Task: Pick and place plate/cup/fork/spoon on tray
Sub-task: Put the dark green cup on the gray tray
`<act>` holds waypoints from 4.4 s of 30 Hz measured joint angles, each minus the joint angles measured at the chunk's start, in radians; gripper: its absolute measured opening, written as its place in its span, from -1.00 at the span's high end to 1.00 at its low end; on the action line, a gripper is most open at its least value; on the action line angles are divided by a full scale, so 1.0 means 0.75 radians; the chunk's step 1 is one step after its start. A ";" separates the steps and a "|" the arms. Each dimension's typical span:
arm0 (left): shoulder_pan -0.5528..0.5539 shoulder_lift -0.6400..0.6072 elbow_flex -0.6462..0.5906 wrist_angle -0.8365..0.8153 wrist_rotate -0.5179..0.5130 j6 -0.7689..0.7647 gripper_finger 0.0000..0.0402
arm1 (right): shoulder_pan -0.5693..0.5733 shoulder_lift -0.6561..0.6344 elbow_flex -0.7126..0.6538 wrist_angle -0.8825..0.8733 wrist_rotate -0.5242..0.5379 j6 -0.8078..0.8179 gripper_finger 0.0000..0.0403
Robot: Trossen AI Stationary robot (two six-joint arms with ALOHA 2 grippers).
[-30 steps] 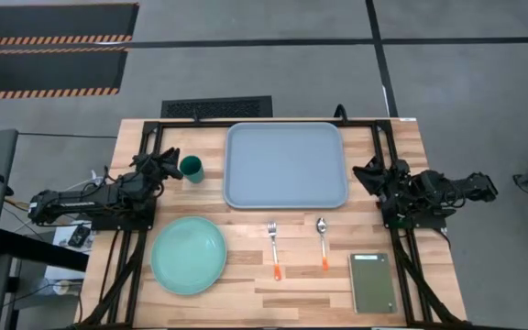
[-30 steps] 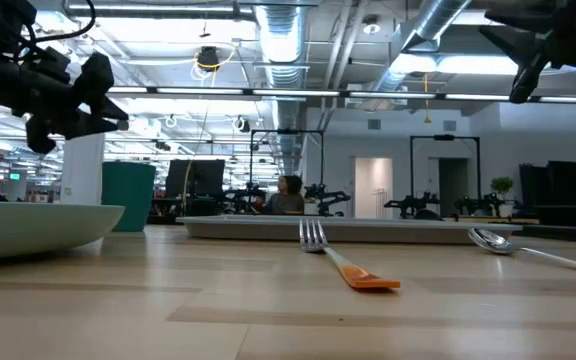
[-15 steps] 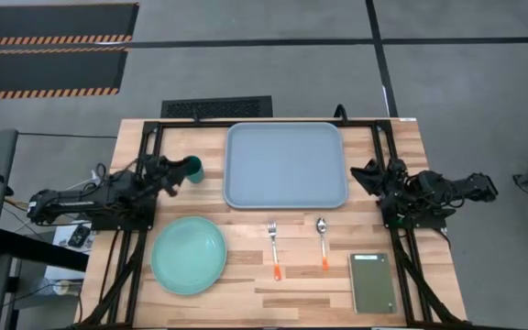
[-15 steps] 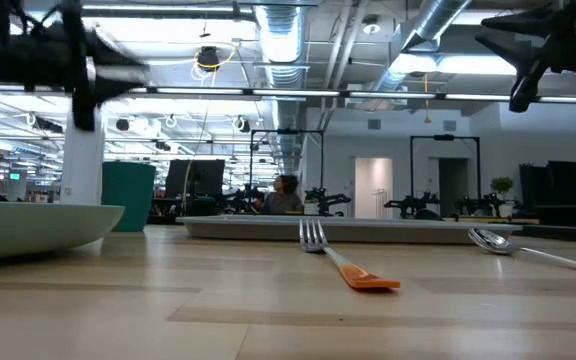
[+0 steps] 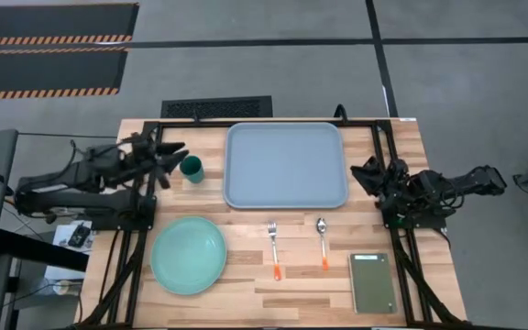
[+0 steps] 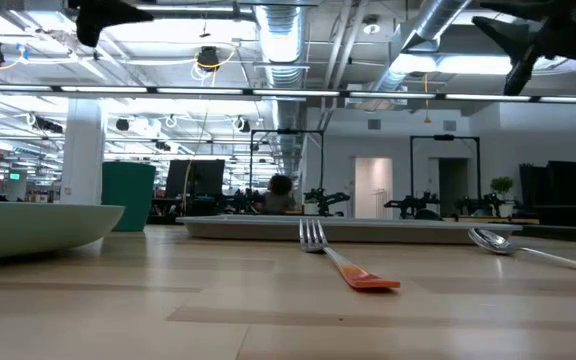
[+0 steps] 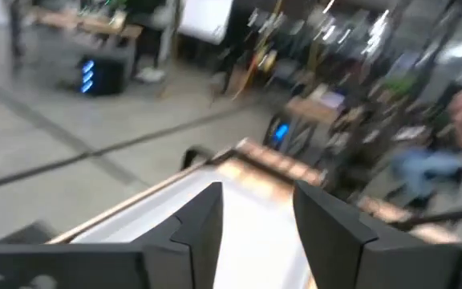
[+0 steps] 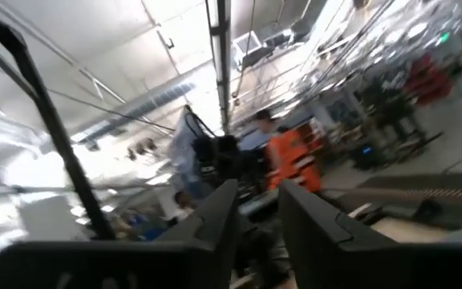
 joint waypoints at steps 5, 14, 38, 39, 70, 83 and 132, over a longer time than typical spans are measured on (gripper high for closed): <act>0.008 0.232 0.193 -0.301 0.004 -0.059 -0.05 | -0.060 0.104 0.184 -0.102 0.011 -0.219 0.03; 0.342 0.623 0.597 -0.924 0.056 -0.110 -0.22 | -0.191 0.385 0.802 -1.077 0.239 -0.156 -0.29; 1.079 0.720 0.306 -0.921 0.690 0.321 -0.22 | -0.224 0.605 1.047 -1.437 0.239 -0.057 -0.29; 1.079 0.719 0.287 -0.903 0.691 0.321 -0.22 | -0.224 0.607 1.047 -1.439 0.238 -0.056 -0.29; 1.078 0.831 0.019 -0.714 0.700 0.233 0.66 | -0.224 0.694 1.046 -1.462 0.239 -0.044 -0.29; 0.989 0.833 0.182 -0.717 0.755 0.025 0.99 | -0.224 0.701 1.047 -1.479 0.240 -0.043 -0.29; 0.970 2.042 1.300 -0.714 0.545 0.412 1.00 | -0.408 0.859 1.047 -1.496 0.103 -0.057 -0.29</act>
